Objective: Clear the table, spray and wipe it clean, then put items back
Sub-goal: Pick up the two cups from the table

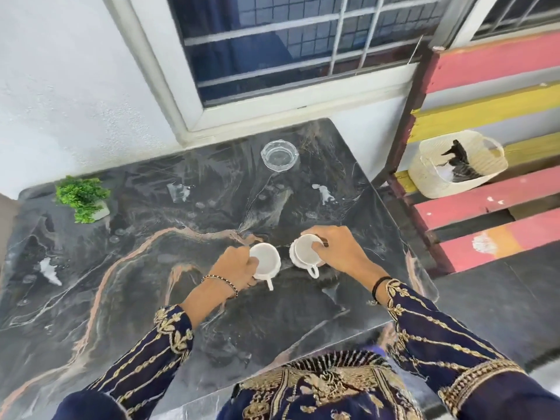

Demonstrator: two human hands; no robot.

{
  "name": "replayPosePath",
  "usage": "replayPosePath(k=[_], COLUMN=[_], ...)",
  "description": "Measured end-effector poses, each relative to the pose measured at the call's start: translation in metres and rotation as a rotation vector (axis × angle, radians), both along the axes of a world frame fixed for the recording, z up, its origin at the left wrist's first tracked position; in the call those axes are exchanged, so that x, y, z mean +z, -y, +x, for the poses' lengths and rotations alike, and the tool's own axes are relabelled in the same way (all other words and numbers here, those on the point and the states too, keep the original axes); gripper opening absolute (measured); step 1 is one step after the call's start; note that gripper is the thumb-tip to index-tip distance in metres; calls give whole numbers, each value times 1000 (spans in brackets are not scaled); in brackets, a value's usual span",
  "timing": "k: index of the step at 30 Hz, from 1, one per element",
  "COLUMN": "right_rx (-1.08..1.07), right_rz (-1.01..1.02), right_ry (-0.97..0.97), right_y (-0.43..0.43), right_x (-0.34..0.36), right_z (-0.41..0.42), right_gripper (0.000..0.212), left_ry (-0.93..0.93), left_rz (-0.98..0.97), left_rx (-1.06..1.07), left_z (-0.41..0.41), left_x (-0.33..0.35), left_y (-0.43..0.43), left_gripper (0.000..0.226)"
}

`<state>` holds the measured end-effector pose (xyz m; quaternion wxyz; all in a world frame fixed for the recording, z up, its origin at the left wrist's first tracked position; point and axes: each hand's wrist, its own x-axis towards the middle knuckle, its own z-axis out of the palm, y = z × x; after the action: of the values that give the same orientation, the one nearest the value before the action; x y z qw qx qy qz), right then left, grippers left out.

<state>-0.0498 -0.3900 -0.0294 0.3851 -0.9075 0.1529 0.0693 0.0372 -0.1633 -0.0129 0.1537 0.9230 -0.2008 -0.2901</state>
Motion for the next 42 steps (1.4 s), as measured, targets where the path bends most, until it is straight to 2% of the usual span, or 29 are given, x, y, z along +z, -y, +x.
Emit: replayPosePath(k=[2,5,10,17,26,32,37,42], right_rx=[-17,-44,-75,-173,-432,-504,-553,-563], right_rz=[16,53,112,98,51,-37,-49,-9], right_ry=[36,84,139,97,-105,-204,-247,-300], right_y=[34,86,197,345,473,524,550,564], right_x=[-4,-3,-5,-26,-112,-178,-217,-237], right_z=[-5,-15,-54,-107,-178,-205,-213,-212], right_gripper=[34,33,35,32,29,30,31,35], left_ry=[-25,-90,-276,-320,-309,-267,-326,-332], left_rz=[-25,-77,-141,-210,-81,160,273,230], left_rx=[3,84,298,360,70,-208,-258,-243], left_z=[-8,-24,-71,-112,-151,-173,-181,-188], left_x=[0,-1,0,-17,-104,-174,-229,-248], left_y=[39,96,215,364,524,598,627,642], left_gripper=[18,33,21,22,32,35,45,41])
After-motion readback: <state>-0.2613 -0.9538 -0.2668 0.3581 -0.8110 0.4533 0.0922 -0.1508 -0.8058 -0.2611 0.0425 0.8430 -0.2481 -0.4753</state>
